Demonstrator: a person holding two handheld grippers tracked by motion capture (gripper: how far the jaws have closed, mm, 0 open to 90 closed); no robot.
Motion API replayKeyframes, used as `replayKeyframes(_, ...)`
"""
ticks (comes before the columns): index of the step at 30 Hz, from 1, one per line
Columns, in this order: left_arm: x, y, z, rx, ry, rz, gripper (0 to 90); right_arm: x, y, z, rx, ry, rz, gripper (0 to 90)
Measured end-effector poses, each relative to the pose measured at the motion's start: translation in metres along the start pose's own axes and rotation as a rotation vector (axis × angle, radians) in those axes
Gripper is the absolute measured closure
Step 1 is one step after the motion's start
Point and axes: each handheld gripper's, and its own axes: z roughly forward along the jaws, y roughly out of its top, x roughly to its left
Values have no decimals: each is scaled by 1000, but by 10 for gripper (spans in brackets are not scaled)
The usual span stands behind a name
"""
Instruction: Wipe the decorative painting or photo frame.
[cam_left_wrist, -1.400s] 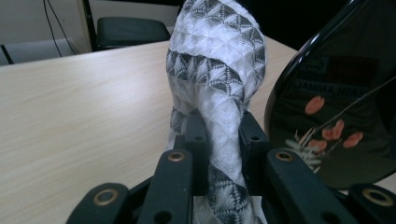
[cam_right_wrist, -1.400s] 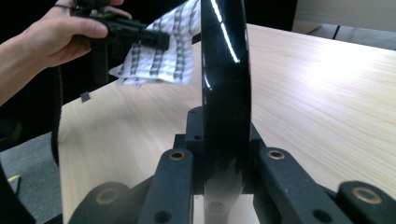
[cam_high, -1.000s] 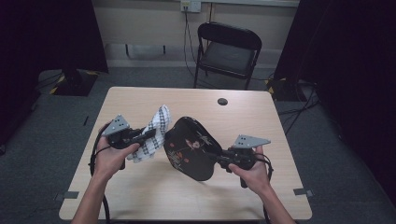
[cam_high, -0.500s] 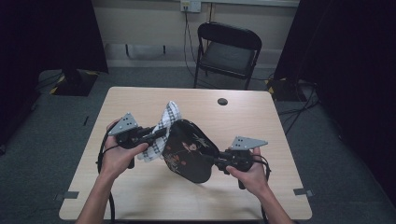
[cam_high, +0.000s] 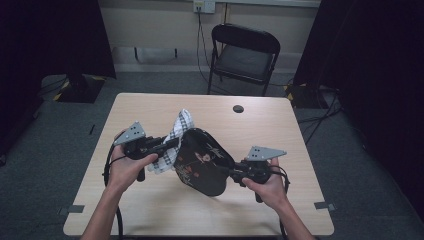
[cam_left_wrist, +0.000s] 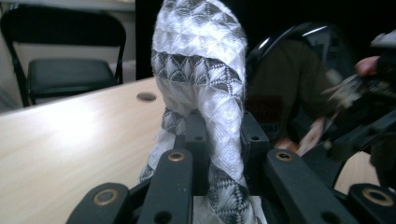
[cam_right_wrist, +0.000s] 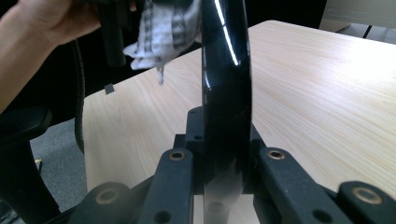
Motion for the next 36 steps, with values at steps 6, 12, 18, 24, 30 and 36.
replayKeyframes(6, 5, -6, 3, 10, 27, 1, 782, 0, 0, 0, -1, 0, 0, 810)
replayKeyframes(12, 17, -18, -2, 88, 45, -27, 783, 0, 0, 1, -4, 1, 2, 810)
replayKeyframes(18, 6, -10, 0, 45, 10, -3, 781, -1, -1, 0, -2, 3, 4, 810)
replayKeyframes(24, 1, -7, 2, 41, -2, 14, 779, -1, -2, -1, -1, 5, 6, 810)
replayKeyframes(30, 11, -16, 0, 93, 38, 4, 779, -1, -1, 0, -3, 2, 4, 809)
replayKeyframes(36, 10, -15, -1, 88, 27, 4, 779, -1, -1, 0, -1, 3, 1, 810)
